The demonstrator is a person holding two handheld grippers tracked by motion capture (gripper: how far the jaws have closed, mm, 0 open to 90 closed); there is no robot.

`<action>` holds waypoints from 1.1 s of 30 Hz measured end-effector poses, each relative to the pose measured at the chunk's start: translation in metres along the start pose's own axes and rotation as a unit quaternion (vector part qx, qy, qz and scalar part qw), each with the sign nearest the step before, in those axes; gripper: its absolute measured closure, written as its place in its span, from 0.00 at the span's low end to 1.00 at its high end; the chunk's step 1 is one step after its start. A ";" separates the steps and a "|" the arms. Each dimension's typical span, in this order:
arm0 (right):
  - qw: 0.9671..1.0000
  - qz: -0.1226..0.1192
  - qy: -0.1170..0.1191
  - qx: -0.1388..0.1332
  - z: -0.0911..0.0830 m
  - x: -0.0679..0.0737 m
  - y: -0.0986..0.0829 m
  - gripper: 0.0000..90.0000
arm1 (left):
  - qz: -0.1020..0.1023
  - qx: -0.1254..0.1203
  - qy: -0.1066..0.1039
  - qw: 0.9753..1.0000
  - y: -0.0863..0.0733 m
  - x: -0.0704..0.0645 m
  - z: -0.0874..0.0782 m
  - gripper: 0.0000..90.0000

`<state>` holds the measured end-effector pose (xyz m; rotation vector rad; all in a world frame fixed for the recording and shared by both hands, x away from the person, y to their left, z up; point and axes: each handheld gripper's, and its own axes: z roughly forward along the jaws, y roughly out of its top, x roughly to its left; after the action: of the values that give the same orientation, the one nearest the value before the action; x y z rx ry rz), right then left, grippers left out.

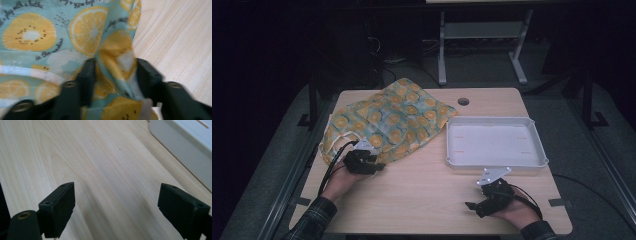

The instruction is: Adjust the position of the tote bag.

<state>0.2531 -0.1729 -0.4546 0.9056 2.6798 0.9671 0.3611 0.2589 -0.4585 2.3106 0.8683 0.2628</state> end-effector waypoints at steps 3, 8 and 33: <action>1.000 -0.001 -0.001 0.000 0.000 0.000 0.000 0.16 | -0.004 0.004 0.001 1.000 0.000 0.000 -0.001 0.83; 1.000 -0.006 0.001 -0.002 0.000 0.000 0.000 0.16 | -0.022 0.012 -0.011 1.000 0.001 0.001 -0.003 0.95; 1.000 -0.010 -0.003 0.001 0.000 -0.001 -0.001 0.16 | -0.027 0.019 -0.114 0.993 0.019 -0.034 -0.004 0.98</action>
<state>0.2532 -0.1743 -0.4550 0.8793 2.6807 0.9551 0.3438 0.2282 -0.4424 2.2924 0.8247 -0.0423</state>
